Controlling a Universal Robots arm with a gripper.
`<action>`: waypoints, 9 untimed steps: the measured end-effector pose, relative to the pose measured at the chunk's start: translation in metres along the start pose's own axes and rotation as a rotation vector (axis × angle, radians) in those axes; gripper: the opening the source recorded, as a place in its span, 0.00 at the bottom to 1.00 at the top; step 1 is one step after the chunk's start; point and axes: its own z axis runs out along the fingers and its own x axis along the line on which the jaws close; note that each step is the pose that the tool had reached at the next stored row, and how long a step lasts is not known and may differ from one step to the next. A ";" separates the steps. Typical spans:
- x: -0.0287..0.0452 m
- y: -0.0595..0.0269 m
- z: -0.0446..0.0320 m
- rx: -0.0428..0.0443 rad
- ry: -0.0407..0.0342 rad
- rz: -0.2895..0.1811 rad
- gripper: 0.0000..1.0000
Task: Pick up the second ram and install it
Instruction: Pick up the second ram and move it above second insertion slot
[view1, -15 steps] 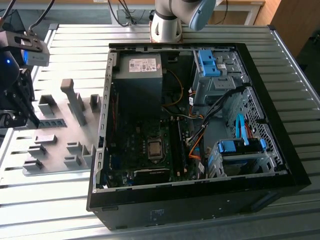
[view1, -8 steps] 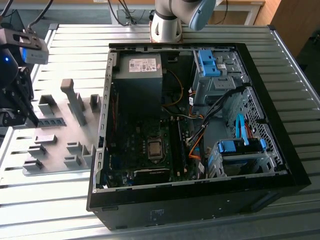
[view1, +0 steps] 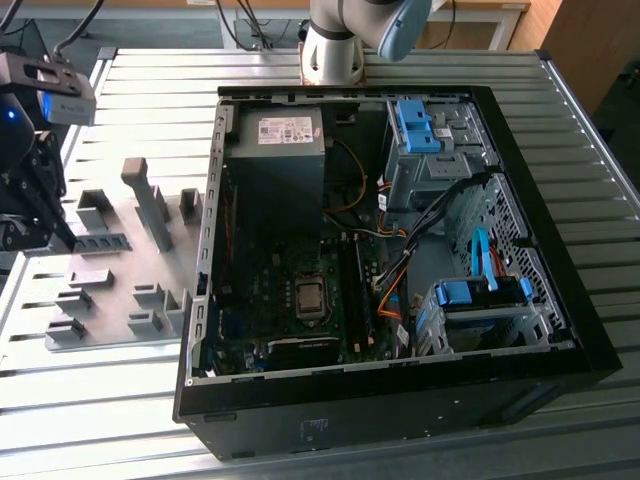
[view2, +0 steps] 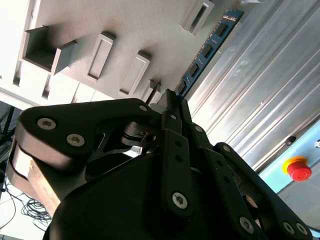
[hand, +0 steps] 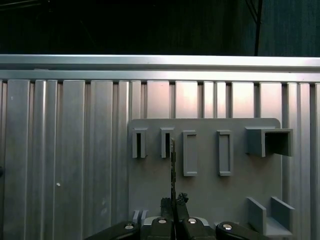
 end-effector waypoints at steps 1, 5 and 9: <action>0.0000 0.0000 -0.0004 0.0000 0.0000 0.000 0.14; 0.0000 0.0000 -0.0018 0.0000 0.0000 0.000 0.14; 0.0000 0.0000 -0.0032 0.0000 0.0000 0.000 0.14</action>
